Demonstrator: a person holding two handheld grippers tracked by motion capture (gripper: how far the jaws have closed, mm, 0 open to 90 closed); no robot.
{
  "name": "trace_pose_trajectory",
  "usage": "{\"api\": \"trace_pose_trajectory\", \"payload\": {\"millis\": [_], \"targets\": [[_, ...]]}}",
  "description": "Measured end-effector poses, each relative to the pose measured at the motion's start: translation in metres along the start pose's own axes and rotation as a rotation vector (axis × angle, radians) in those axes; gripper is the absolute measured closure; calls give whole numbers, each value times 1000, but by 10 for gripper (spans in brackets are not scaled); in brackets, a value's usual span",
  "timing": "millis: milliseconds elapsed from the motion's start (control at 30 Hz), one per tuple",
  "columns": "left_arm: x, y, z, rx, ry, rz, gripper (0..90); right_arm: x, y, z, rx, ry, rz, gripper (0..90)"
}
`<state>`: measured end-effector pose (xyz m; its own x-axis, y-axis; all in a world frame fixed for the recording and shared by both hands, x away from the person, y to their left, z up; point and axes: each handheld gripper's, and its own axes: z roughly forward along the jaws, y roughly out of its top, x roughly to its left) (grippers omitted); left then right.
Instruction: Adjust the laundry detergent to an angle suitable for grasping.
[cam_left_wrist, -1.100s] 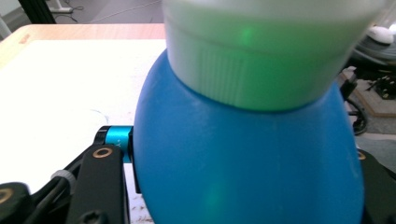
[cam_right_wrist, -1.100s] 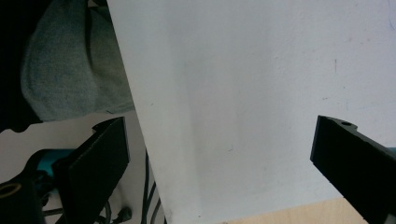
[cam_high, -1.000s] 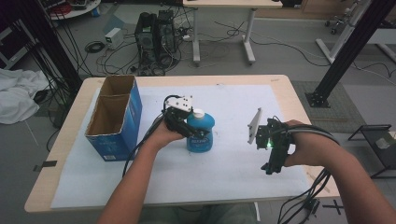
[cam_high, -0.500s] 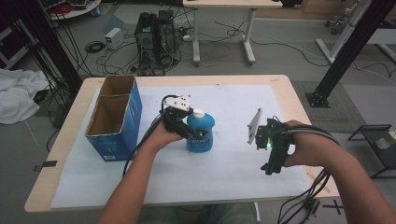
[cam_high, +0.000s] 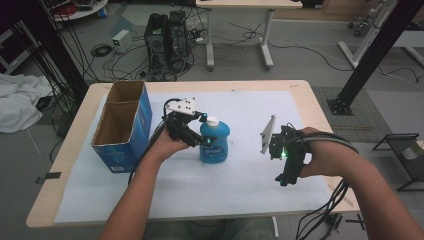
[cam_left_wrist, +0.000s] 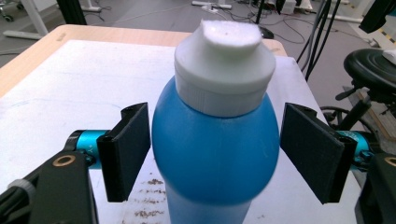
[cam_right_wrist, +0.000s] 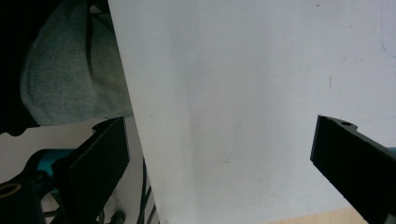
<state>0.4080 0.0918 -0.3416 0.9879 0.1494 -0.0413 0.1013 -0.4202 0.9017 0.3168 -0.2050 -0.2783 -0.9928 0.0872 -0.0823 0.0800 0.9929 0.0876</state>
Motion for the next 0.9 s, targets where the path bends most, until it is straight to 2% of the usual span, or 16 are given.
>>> {"api": "trace_pose_trajectory", "payload": {"millis": [67,100,133,200,267,300,333,367,400,467,600,700,733,900], "targets": [[-2,2,-4,15,7,23,250,0,0,0,-9,1,1,35],[-4,3,-5,22,20,18,229,2,1,1,-13,1,21,35],[-5,4,-7,23,20,3,222,0,1,1,-5,-1,-7,35],[-7,5,-11,30,27,10,216,1,1,1,-6,3,4,36],[-9,6,-15,27,26,22,212,0,2,0,-5,2,-8,35],[-11,7,-16,20,36,7,213,0,2,0,-6,1,-9,36],[-13,8,-18,19,42,10,212,0,2,0,-7,2,-7,35],[-12,9,-21,31,37,32,212,0,2,1,-10,1,-8,35],[-15,10,-22,29,48,19,212,0,2,1,-8,0,-10,36],[-17,12,-26,33,55,29,200,-1,3,1,-8,-1,-14,35],[-23,15,-35,40,76,22,192,-1,4,0,-15,-2,-13,35],[-26,16,-43,53,92,12,187,-1,6,-1,-17,-1,-13,35],[-28,16,-45,47,100,-4,181,-2,6,-1,-18,-2,-21,35],[-34,21,-57,90,144,-11,136,-3,9,-1,-20,-2,-23,35]]}}
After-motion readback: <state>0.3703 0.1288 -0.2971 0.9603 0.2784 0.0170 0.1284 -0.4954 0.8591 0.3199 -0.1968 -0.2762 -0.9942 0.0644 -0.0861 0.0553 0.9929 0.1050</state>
